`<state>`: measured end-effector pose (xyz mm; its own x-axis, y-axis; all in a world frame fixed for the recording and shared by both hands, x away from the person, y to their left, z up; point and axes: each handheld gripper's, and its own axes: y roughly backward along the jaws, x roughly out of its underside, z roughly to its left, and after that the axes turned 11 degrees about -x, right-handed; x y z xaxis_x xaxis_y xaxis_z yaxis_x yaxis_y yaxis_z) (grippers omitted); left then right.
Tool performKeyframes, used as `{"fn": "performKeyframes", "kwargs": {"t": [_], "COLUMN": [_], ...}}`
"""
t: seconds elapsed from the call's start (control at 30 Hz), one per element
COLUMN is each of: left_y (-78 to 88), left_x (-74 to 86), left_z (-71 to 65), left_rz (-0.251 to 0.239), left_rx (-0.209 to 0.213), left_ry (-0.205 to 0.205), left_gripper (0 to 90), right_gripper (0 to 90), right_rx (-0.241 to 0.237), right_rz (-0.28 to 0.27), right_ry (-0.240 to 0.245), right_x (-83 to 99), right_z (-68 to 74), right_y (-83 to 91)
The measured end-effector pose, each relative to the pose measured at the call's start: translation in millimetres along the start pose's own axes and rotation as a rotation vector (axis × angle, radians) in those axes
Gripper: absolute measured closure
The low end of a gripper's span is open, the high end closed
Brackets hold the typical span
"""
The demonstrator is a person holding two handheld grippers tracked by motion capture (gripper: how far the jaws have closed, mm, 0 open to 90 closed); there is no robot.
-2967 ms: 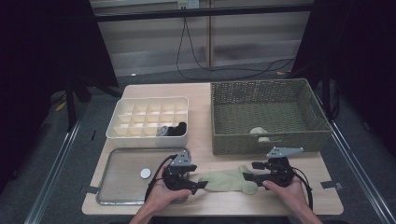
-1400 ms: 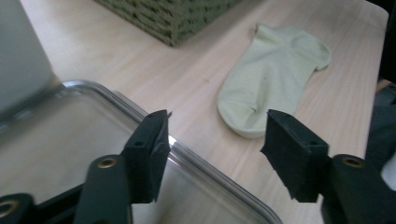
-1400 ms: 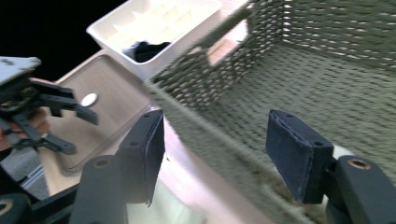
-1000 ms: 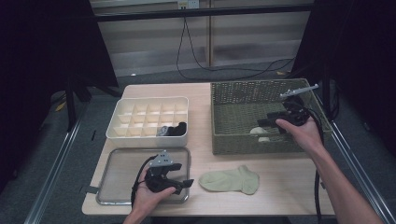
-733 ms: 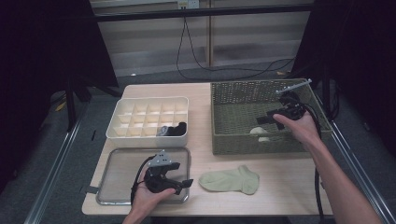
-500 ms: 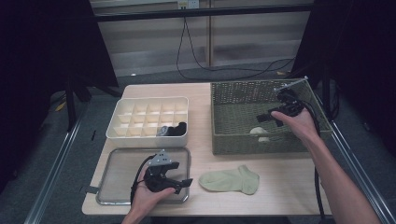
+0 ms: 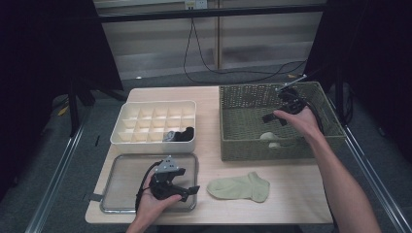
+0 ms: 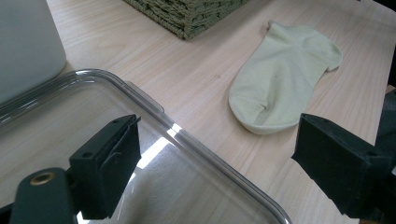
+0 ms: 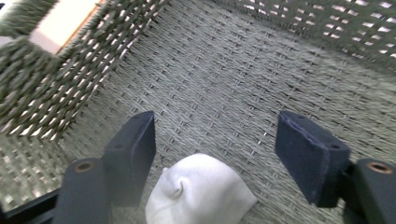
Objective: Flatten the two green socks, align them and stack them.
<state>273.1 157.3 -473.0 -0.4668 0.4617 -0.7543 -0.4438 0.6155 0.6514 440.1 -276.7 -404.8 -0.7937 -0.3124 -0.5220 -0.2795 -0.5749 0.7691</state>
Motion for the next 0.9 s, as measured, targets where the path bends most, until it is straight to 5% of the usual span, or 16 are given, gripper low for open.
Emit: {"fn": "performKeyframes", "kwargs": {"t": [0.1,0.23,0.47,0.73,0.8,0.9], "left_y": [-2.3,-3.4,-3.8,-3.9,-3.6,-4.4], "left_x": [0.0,-0.2,0.2,0.5,0.6,1.1], "left_z": [-0.5,-1.7,-1.7,-0.9,-0.9,-0.6], "left_rz": [0.01,0.015,0.024,0.026,0.025,0.024], "left_rx": [0.0,0.006,0.002,0.004,0.004,0.005], "left_ry": [-0.004,-0.009,-0.015,-0.007,-0.01,-0.006], "left_gripper": [14.3,13.4,13.4,12.9,12.6,12.3], "right_gripper": [25.9,26.2,25.5,27.1,29.6,37.9], "right_rx": [0.025,0.022,0.037,-0.009,-0.013,0.007], "right_rz": [0.053,0.043,0.145,0.278,0.331,0.333], "right_ry": [-0.009,-0.013,-0.03,-0.039,-0.043,-0.028], "right_x": [-2.0,-4.1,-2.8,-1.0,0.1,1.5], "right_z": [-4.1,-8.4,-16.0,-19.3,-20.1,-19.1], "right_y": [-9.5,-14.3,-32.1,-46.7,-52.5,-55.3]}}
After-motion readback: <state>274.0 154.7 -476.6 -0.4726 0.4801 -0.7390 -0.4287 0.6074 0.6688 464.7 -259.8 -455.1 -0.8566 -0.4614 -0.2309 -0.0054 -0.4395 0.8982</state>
